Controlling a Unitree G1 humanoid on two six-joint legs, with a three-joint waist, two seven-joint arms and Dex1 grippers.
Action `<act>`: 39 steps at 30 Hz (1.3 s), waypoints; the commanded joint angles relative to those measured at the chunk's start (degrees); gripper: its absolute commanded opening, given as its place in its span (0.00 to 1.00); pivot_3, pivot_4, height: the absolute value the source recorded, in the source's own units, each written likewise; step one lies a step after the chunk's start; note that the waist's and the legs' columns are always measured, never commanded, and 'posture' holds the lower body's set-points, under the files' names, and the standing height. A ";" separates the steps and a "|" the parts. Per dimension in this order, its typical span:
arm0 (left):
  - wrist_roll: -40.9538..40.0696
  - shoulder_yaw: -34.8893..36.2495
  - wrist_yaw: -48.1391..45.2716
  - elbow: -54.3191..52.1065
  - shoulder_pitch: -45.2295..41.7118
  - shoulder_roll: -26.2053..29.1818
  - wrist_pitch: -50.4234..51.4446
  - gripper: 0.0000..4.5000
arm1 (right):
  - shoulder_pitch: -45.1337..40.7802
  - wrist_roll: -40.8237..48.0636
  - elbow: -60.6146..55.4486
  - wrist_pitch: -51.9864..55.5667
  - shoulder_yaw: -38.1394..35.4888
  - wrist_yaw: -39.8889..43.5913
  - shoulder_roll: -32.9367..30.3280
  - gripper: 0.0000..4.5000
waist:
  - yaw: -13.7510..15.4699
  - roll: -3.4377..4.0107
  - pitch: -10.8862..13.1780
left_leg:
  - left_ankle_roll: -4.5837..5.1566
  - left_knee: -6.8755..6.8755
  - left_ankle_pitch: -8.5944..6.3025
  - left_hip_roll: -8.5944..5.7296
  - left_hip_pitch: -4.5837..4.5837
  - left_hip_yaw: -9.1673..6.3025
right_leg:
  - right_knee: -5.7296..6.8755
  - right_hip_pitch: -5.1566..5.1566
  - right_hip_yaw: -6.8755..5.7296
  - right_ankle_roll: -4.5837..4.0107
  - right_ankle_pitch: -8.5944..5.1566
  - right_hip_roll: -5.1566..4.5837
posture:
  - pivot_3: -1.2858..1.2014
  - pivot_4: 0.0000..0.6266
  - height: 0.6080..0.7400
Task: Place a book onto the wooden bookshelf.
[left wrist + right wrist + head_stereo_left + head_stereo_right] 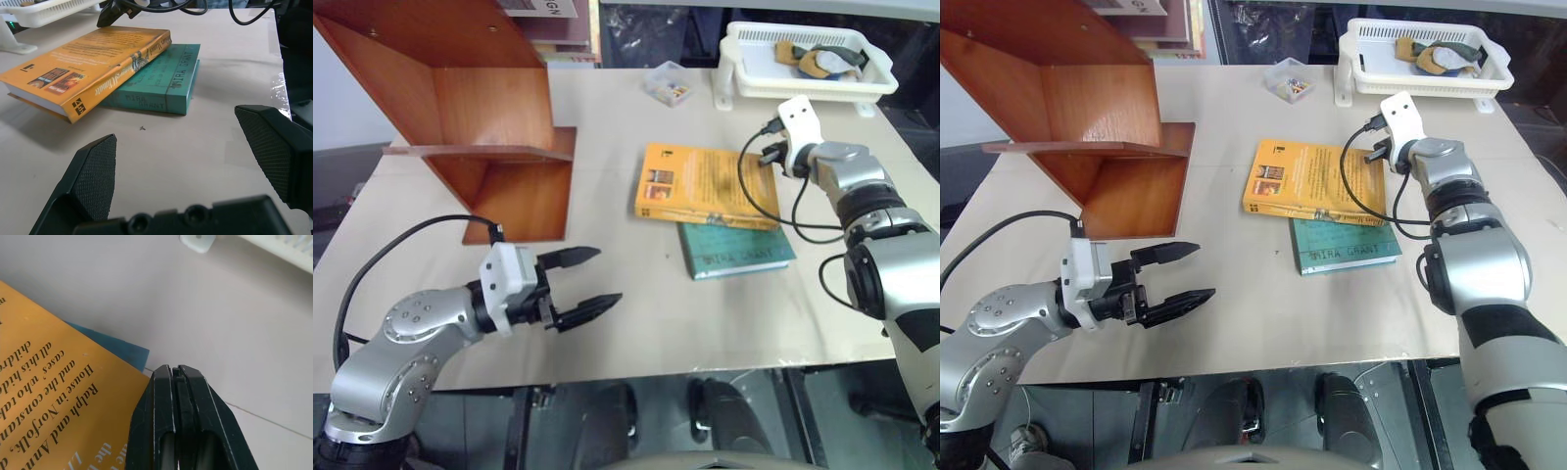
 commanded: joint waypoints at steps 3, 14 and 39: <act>-1.58 2.90 0.77 -3.59 1.17 0.40 -0.45 1.00 | -1.24 -3.59 -0.09 0.59 0.28 7.08 -0.72 0.03 | 0.00 0.01 -0.01 | 0.00 0.01 0.00 0.00 0.03 0.01 | 0.03 0.02 0.01 0.00 0.00 -0.01 | 0.52 0.24 1.00; -1.10 -0.18 0.56 -1.61 -2.12 0.03 -0.37 1.00 | 0.93 -7.06 -4.61 6.53 1.62 17.52 -3.59 0.03 | 0.14 0.01 -0.02 | 0.00 0.02 0.00 -0.01 0.16 0.01 | 0.09 0.13 0.02 0.00 0.00 -0.01 | 0.52 0.24 1.00; 0.55 -9.37 7.68 7.64 -13.53 -8.93 3.97 1.00 | 64.24 26.15 -133.15 55.39 -26.93 12.72 -5.55 0.82 | 2.19 -0.21 -0.14 | 0.14 0.36 -0.08 -0.04 0.25 -0.23 | 0.55 0.22 -0.11 0.26 -0.19 -0.05 | 0.52 0.24 1.00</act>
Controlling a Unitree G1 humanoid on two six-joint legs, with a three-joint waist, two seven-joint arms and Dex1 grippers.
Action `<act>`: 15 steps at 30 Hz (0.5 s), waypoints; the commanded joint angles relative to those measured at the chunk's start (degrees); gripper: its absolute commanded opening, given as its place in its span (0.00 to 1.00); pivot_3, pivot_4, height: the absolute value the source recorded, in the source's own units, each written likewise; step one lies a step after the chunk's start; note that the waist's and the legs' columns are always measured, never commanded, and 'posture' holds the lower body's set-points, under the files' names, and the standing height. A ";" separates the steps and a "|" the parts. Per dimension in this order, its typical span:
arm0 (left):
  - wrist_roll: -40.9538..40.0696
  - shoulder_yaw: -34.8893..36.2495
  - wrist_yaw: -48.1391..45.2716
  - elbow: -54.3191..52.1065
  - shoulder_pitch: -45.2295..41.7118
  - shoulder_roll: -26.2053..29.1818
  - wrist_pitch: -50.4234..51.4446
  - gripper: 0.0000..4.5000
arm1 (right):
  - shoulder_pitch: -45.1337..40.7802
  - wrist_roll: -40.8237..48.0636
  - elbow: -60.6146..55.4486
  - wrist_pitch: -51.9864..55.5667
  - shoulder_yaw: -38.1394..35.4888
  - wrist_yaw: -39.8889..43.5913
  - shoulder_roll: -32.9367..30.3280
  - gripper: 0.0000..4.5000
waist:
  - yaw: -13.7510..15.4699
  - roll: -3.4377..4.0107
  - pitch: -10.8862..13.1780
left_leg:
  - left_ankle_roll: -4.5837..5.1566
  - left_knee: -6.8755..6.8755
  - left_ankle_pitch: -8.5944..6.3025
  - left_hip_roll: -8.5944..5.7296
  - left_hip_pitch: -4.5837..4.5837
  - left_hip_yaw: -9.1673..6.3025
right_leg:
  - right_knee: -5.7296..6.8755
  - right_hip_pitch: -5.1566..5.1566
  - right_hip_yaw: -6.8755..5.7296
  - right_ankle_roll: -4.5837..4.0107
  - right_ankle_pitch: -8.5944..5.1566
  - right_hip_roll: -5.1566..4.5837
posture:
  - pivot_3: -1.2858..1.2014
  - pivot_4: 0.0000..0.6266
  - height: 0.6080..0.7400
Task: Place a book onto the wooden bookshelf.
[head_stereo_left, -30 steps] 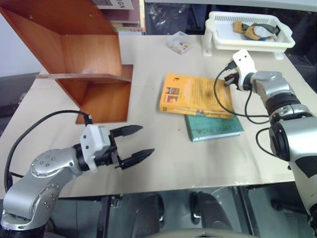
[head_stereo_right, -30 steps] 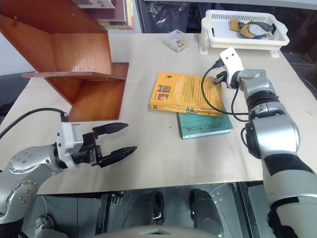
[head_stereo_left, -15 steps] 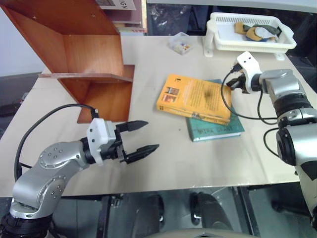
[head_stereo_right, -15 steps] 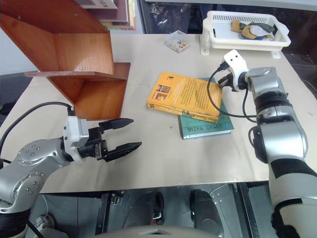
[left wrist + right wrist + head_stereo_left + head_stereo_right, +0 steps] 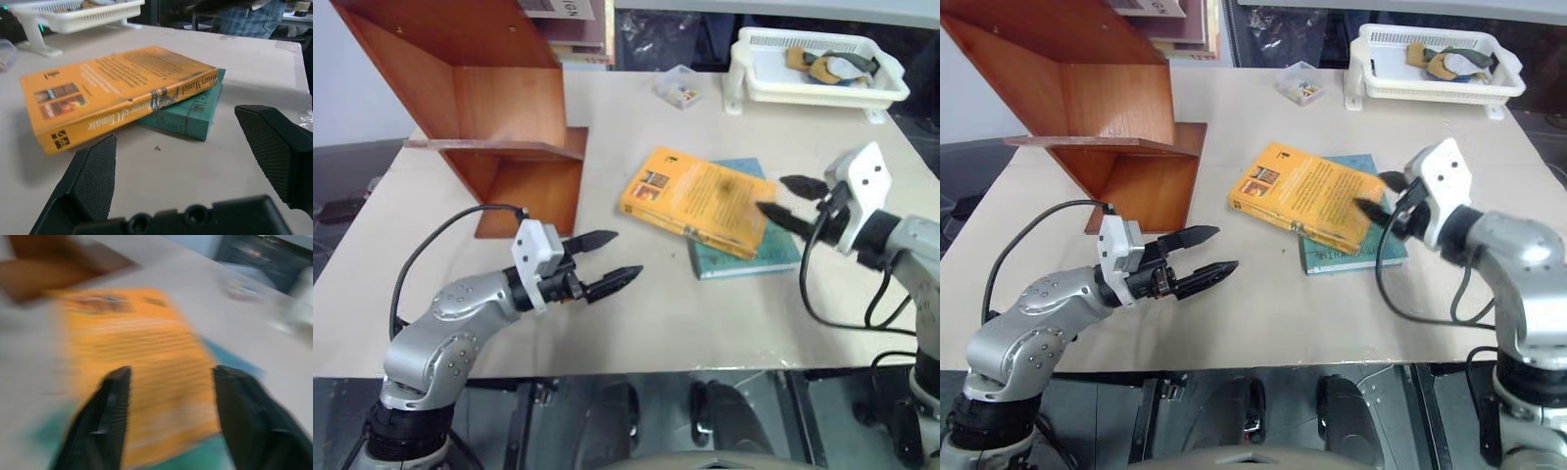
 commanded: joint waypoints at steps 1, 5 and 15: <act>1.52 -1.13 -0.56 2.29 -1.47 -0.39 -1.00 1.00 | 8.78 8.00 -13.20 5.27 -4.54 -3.38 0.77 0.91 | 0.21 -0.07 -0.03 | 0.00 0.00 0.00 0.02 0.13 -0.07 | 0.00 0.15 -0.07 -0.02 -0.02 0.01 | 0.52 0.24 1.00; 2.89 -2.32 -1.88 4.50 -3.04 -0.58 -1.77 1.00 | 18.59 18.56 -14.07 -1.02 -7.52 -9.66 -3.83 0.98 | 0.05 -0.08 -0.01 | 0.00 0.01 -0.02 0.01 0.53 0.04 | -0.01 0.47 0.02 -0.24 -0.15 -0.09 | 0.52 0.24 1.00; -11.51 1.53 10.72 11.56 -9.22 -8.94 17.16 1.00 | 32.22 31.74 -14.07 -23.03 -5.18 -28.07 -12.95 0.98 | 0.03 -0.24 0.01 | 0.04 0.01 -0.02 0.00 0.50 -0.07 | -0.08 0.53 0.01 -0.23 -0.17 -0.11 | 0.52 0.24 1.00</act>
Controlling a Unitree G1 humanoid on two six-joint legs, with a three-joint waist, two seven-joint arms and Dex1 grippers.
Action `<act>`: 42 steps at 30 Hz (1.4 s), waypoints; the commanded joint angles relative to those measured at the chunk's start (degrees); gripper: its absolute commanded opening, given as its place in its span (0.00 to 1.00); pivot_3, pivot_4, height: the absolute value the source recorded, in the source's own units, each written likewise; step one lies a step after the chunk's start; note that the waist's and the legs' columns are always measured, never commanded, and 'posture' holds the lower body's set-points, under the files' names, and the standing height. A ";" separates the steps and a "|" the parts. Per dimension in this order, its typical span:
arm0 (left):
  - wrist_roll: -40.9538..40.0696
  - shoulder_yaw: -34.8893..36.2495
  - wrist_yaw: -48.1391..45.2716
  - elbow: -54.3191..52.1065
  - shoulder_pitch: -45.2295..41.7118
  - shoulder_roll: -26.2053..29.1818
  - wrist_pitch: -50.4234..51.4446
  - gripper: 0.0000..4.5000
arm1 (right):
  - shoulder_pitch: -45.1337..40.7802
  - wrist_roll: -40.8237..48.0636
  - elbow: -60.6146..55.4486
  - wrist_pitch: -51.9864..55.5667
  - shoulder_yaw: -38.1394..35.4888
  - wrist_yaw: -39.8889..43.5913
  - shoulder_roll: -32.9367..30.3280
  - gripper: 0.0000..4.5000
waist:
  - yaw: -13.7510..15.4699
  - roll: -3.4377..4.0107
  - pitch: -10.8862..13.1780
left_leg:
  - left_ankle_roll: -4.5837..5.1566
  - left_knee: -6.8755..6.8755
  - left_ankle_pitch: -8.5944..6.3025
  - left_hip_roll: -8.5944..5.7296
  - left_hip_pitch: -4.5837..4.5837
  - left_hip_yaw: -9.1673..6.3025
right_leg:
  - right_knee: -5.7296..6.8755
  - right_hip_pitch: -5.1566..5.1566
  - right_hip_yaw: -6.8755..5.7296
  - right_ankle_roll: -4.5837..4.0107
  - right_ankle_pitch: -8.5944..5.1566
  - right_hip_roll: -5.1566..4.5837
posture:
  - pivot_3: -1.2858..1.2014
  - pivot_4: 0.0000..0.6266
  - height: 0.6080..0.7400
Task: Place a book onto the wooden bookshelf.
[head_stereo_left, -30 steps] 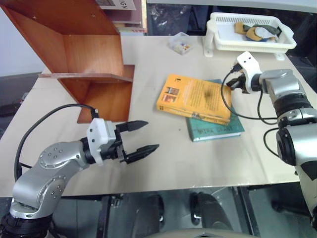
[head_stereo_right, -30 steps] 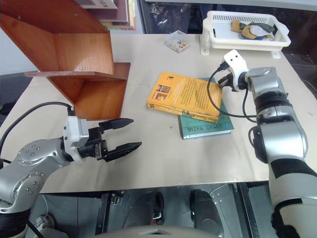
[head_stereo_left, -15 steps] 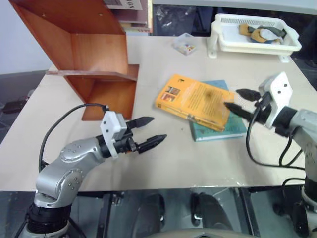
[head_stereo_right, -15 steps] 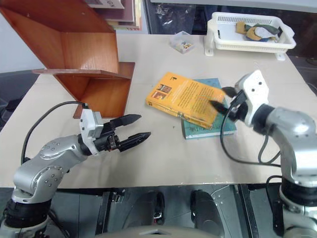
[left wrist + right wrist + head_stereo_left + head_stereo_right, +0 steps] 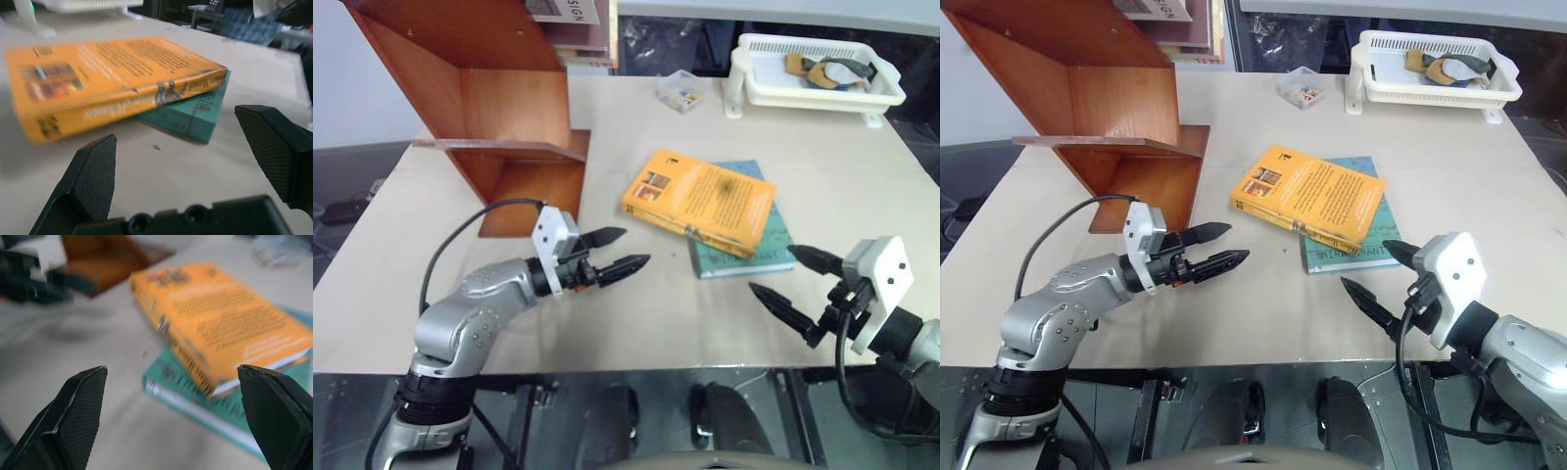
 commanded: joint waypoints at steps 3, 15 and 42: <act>-15.81 8.92 21.45 11.58 -7.43 -13.90 14.89 1.00 | 4.99 1.44 -1.92 -14.99 2.95 -5.33 -5.45 0.98 | 0.60 -0.18 -0.01 | 0.01 0.11 0.01 0.00 0.03 -0.20 | -0.02 0.17 -0.13 0.05 -0.02 -0.02 | 0.52 0.24 1.00; -27.51 16.08 45.75 21.80 -13.72 -33.36 16.55 1.00 | 5.86 -4.09 -1.92 -23.64 8.30 -15.88 -12.81 0.98 | 1.16 -0.38 -0.01 | 0.01 0.25 0.00 -0.13 -0.02 -0.29 | -0.02 0.24 -0.21 0.05 -0.01 0.01 | 0.52 0.24 1.00; -31.63 14.94 53.29 31.35 -16.24 -46.18 2.97 0.12 | 3.92 9.35 -1.92 -22.40 3.61 -24.47 -23.91 1.00 | 1.29 -0.42 -0.05 | 0.08 0.30 -0.04 -0.17 -0.12 -0.73 | -0.52 0.60 -0.62 0.04 -0.01 0.01 | 0.52 0.24 1.00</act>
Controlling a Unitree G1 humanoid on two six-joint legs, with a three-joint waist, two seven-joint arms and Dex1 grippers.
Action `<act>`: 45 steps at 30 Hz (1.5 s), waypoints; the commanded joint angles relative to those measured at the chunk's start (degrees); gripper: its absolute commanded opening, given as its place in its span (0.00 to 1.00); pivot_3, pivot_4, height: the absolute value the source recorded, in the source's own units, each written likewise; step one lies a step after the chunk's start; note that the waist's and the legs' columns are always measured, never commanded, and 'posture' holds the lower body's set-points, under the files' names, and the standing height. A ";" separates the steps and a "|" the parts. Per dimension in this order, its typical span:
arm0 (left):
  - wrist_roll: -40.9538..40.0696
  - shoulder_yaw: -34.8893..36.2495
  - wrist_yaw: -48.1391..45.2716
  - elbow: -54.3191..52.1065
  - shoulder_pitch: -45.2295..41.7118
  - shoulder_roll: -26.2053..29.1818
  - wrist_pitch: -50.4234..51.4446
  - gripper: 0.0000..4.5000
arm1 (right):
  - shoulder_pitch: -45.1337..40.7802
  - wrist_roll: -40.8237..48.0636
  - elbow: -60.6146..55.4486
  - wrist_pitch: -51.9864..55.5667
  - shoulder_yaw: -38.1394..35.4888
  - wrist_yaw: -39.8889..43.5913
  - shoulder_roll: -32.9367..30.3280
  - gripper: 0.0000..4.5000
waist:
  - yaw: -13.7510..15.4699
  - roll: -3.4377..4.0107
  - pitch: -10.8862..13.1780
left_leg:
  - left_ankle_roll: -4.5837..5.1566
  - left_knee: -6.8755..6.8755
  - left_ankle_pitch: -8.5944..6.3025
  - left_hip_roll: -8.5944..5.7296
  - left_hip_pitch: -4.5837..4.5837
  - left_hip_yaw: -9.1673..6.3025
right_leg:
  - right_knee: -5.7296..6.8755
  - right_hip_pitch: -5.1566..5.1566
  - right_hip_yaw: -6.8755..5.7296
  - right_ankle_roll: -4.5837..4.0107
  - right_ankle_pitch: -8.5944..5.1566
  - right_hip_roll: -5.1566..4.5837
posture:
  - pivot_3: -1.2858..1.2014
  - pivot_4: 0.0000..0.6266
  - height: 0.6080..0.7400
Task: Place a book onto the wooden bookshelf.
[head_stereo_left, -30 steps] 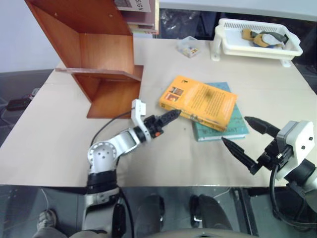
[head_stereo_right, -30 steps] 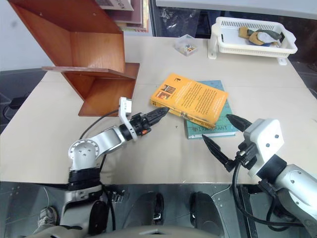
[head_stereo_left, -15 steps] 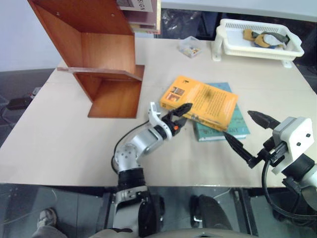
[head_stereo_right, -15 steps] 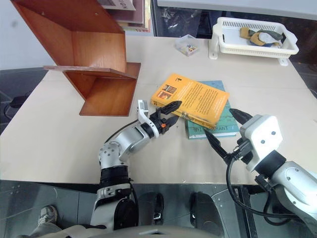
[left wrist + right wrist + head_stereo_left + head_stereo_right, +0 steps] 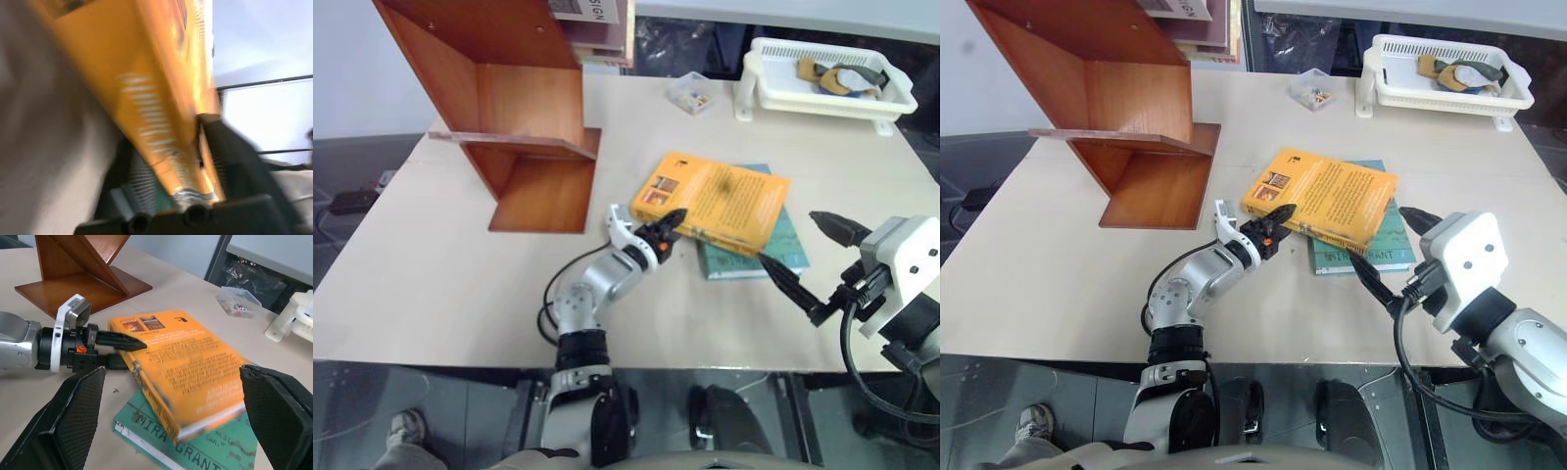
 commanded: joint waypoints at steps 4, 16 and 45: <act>-5.67 1.01 2.67 -2.05 -1.55 -0.04 1.60 0.05 | -2.22 -0.25 -1.58 0.44 -0.20 -1.28 0.23 1.00 | 0.00 -0.01 0.00 | 0.02 0.00 -0.01 0.00 0.00 -0.11 | -0.12 0.10 -0.07 0.00 0.00 0.00 | 0.52 0.24 1.00; 11.89 -13.87 -27.91 -16.07 -7.38 31.08 3.55 0.05 | -11.22 -8.68 0.64 4.88 8.21 2.79 9.36 1.00 | 0.05 0.00 0.03 | 0.01 -0.02 -0.01 0.04 -0.06 -0.20 | -0.13 0.07 -0.20 -0.02 0.01 0.10 | 0.52 0.24 1.00; 72.26 -21.01 -71.13 -16.46 -28.49 63.84 -61.99 0.05 | -24.30 -19.00 10.78 8.82 12.93 23.06 19.99 1.00 | -0.06 0.14 0.05 | 0.20 0.10 -0.13 0.08 -0.74 0.04 | -0.21 -0.56 -0.06 0.31 0.20 0.08 | 0.52 0.24 1.00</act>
